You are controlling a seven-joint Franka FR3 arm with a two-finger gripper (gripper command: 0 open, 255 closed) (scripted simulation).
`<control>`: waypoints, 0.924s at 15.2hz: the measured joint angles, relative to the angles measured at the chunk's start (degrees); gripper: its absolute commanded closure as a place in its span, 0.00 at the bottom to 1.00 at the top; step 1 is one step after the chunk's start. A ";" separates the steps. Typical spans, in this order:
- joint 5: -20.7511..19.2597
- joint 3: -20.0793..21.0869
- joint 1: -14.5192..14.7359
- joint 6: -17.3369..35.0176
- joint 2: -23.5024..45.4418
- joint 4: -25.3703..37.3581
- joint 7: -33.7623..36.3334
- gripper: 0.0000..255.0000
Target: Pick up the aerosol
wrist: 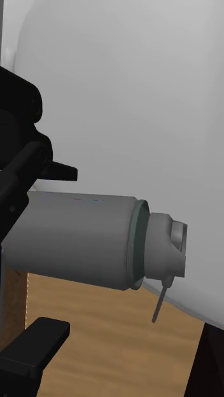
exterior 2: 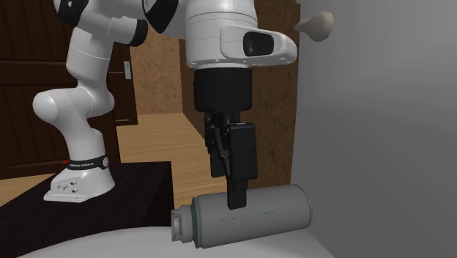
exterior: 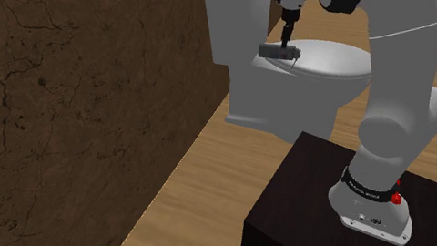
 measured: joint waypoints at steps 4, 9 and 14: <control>0.90 0.47 -0.47 2.04 1.53 -0.69 -0.61 0.00; 1.47 0.81 -0.55 4.18 2.41 -1.99 -0.93 1.00; 1.50 0.81 -0.57 4.23 2.42 -2.02 -0.96 1.00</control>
